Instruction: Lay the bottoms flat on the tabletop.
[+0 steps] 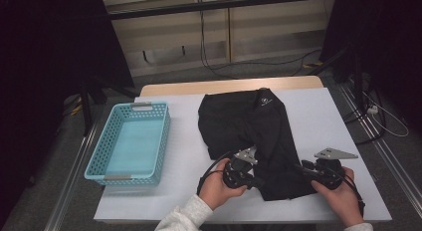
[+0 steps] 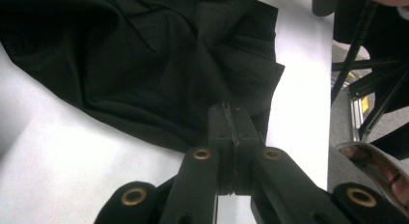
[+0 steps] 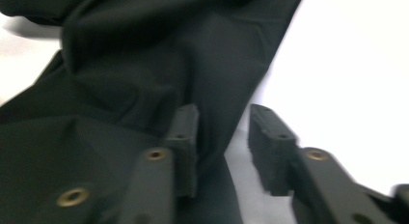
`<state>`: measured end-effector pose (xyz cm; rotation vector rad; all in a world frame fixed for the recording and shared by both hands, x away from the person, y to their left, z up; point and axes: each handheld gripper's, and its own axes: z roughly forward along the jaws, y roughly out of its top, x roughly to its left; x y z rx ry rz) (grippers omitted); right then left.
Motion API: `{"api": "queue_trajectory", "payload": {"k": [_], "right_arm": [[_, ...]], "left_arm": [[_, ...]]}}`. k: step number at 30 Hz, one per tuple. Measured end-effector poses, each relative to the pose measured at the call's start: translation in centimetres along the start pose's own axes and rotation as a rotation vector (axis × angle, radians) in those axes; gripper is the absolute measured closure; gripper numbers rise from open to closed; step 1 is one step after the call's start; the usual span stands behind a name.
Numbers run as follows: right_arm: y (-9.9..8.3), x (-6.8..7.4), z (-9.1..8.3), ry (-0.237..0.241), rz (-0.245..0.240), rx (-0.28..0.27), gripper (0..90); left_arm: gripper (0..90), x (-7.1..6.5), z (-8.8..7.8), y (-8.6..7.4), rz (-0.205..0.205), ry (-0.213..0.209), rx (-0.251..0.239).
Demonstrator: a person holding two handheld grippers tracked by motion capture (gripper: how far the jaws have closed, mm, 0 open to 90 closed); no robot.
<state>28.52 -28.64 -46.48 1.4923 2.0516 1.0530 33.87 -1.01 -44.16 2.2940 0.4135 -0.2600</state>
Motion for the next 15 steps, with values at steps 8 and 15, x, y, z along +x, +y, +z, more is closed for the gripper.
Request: {"api": "queue_trajectory", "payload": {"k": [8,15], "right_arm": [[0.6,-0.3,-0.9,0.033,-0.028,-0.033,88.3],[0.6,-0.9,-0.6,-0.037,-0.070,-0.072,78.7]], "left_arm": [[90.0,-0.6,-0.1,0.3,0.037,-0.025,0.000],[90.0,-0.7,0.5,0.1,0.047,-0.023,0.019]]}}
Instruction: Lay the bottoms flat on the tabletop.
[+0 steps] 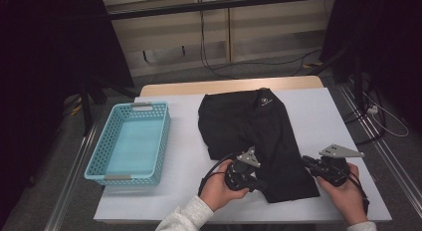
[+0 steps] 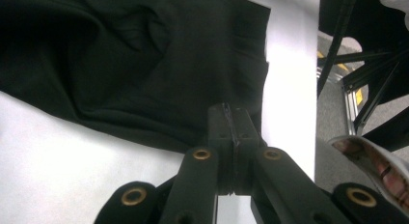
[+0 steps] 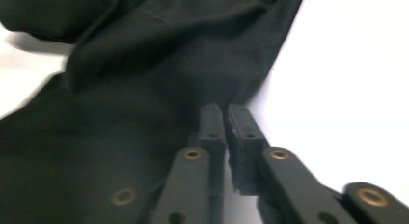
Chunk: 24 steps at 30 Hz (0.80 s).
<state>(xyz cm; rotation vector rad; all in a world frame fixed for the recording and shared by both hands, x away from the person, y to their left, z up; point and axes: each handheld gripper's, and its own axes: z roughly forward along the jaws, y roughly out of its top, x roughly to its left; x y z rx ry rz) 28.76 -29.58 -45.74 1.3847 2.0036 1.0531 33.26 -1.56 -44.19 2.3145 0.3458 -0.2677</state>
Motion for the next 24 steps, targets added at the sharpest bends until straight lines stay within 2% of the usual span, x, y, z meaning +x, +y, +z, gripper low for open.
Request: {"api": "queue_trajectory", "payload": {"k": [2,3,5,6,8,10,12,15,18,21,24], "right_arm": [[-0.3,-0.1,0.4,-0.012,0.015,0.027,75.4],[-0.4,-0.2,0.5,-0.006,0.019,0.030,77.6],[-0.3,-0.2,0.1,-0.003,0.022,0.024,77.6],[-0.2,-0.3,-0.3,-0.001,0.034,0.012,76.1],[-0.1,-0.4,-0.9,0.005,0.035,0.000,73.0],[-0.3,-0.3,-1.4,0.016,0.037,0.006,71.0],[-0.6,-0.2,-1.8,0.028,0.036,0.014,67.2],[-1.1,0.1,-2.3,0.062,0.029,0.043,66.0],[-1.5,0.1,-2.6,0.067,0.027,0.061,66.1],[-1.9,0.0,-2.6,0.073,0.022,0.084,69.7],[-2.3,0.1,-2.3,0.089,0.014,0.118,72.7]], "left_arm": [[89.7,0.1,0.1,0.0,-0.003,0.000,0.001],[88.0,0.2,0.1,0.0,-0.008,0.004,-0.008],[73.1,0.5,-0.3,0.0,-0.034,0.035,-0.053],[71.8,0.6,-0.6,0.1,-0.037,0.046,-0.065],[60.9,1.0,-1.2,0.1,-0.044,0.081,-0.119],[56.2,1.4,-1.7,0.2,-0.035,0.130,-0.142],[49.6,1.7,-2.0,0.1,-0.049,0.161,-0.164],[44.6,2.4,-2.2,0.0,-0.058,0.214,-0.177],[42.5,3.2,-2.7,-0.1,-0.069,0.261,-0.187],[40.0,4.1,-3.5,-0.3,-0.067,0.330,-0.206],[38.2,5.1,-4.3,-0.8,-0.074,0.402,-0.200]]}}
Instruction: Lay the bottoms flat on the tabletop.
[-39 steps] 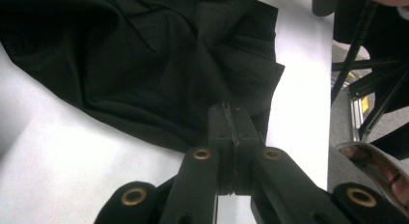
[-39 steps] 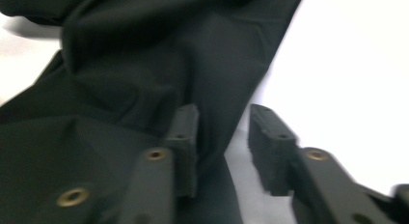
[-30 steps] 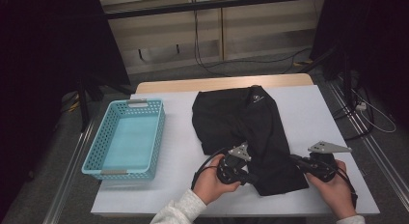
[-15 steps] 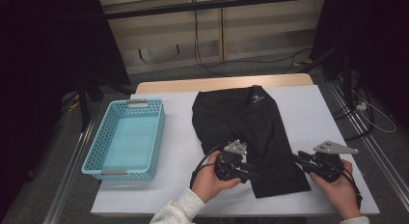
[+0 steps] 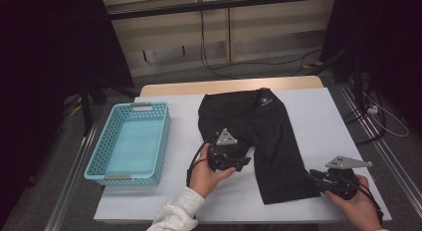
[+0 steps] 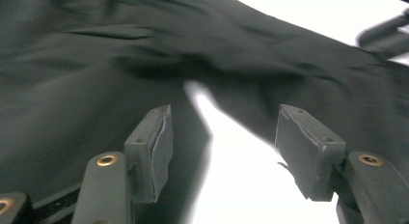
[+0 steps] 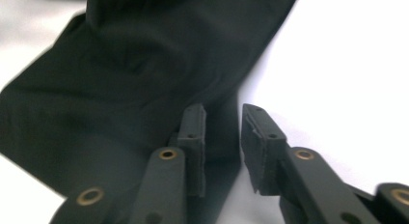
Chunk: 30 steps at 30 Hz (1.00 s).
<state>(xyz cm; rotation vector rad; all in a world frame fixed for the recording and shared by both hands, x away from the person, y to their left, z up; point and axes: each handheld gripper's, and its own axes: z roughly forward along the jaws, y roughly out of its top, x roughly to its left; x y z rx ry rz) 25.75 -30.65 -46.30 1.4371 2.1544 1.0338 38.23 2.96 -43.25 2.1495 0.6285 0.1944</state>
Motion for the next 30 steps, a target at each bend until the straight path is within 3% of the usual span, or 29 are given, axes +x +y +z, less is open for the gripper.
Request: {"api": "queue_trajectory", "payload": {"k": [3,6,9,13,15,18,23,28,30], "right_arm": [[0.0,0.1,0.1,-0.002,-0.005,-0.005,76.9],[-0.1,-0.1,0.2,0.004,0.021,-0.014,86.1],[0.0,0.0,0.2,0.020,0.025,-0.009,89.1],[0.1,-0.1,0.1,0.022,0.019,-0.002,89.3],[0.0,-0.2,0.1,0.023,0.020,-0.001,89.4],[0.0,-0.3,0.0,0.029,0.032,-0.004,89.4],[0.0,-0.3,-0.3,0.033,0.029,-0.008,89.5],[-0.1,-0.6,-0.4,0.032,0.033,0.007,89.4],[-0.1,-0.6,-0.3,0.030,0.035,0.011,89.4]], "left_arm": [[37.8,1.2,-0.3,-0.5,0.008,0.074,0.009],[36.2,2.0,0.0,-1.2,-0.018,0.085,0.045],[38.7,2.5,0.6,-2.0,-0.041,0.085,0.083],[55.0,2.5,0.7,-2.2,-0.046,0.077,0.109],[70.2,2.4,0.6,-2.2,-0.083,0.055,0.132],[83.6,2.7,0.3,-2.2,-0.120,0.052,0.140],[85.8,3.8,-1.7,-1.7,-0.150,0.100,0.113],[85.8,5.1,-2.9,-2.1,-0.202,0.119,0.095],[85.8,5.2,-3.1,-2.1,-0.203,0.126,0.090]]}}
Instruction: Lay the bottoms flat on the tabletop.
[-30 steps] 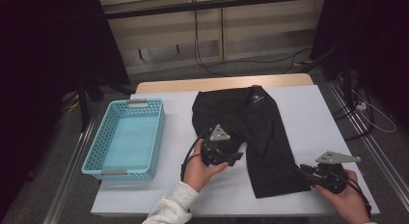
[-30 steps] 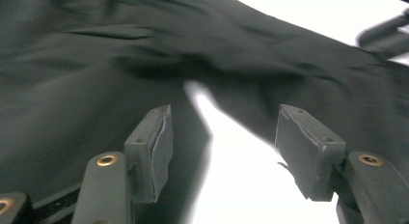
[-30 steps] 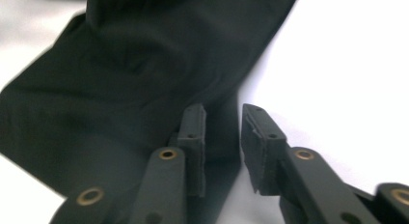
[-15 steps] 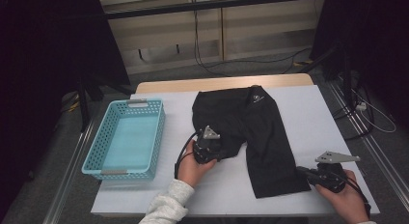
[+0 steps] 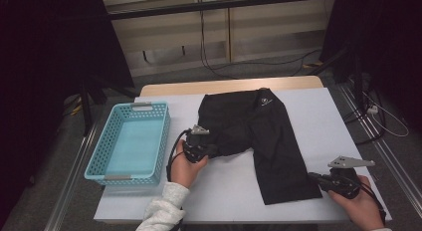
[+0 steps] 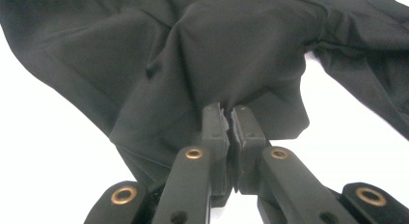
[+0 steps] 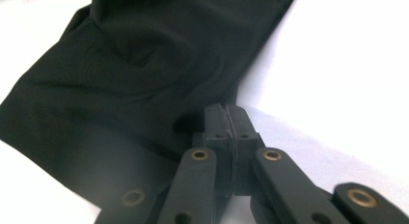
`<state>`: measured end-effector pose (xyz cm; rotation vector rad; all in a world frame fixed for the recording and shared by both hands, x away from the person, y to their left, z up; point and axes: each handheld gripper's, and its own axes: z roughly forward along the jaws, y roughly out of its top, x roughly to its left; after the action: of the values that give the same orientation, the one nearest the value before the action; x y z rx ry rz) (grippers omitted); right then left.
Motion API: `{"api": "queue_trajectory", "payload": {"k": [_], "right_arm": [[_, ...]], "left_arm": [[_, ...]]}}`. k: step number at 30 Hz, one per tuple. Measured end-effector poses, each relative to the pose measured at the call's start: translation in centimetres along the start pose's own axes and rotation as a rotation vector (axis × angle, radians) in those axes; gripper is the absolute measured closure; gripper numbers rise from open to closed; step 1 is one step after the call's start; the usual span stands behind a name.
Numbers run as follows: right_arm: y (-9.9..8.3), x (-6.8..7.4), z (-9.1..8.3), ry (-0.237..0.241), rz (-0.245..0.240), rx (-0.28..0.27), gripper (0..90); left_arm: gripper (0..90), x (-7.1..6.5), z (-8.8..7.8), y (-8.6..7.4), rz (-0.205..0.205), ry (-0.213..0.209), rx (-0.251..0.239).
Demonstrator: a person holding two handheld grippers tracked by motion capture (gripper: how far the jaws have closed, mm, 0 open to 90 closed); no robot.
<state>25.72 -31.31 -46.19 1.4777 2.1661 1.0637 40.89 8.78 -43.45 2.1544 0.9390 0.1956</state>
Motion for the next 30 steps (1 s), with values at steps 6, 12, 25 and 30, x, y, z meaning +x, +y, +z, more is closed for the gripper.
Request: {"api": "queue_trajectory", "payload": {"k": [6,12,25,30], "right_arm": [[-0.1,0.1,-0.6,-0.007,0.006,-0.001,89.6],[-0.4,-0.1,-1.0,-0.009,0.015,0.021,89.6],[1.0,0.1,-0.3,-0.052,-0.019,-0.007,62.7],[1.3,-0.1,-0.7,-0.062,-0.001,-0.043,51.1]], "left_arm": [[85.8,0.0,0.0,-0.1,0.003,0.004,-0.008],[85.8,0.1,-0.3,-0.2,-0.001,0.012,0.002],[85.6,0.0,-0.5,-0.3,0.012,-0.001,-0.010],[85.6,-0.1,-0.4,-0.3,0.018,0.001,-0.005]]}}
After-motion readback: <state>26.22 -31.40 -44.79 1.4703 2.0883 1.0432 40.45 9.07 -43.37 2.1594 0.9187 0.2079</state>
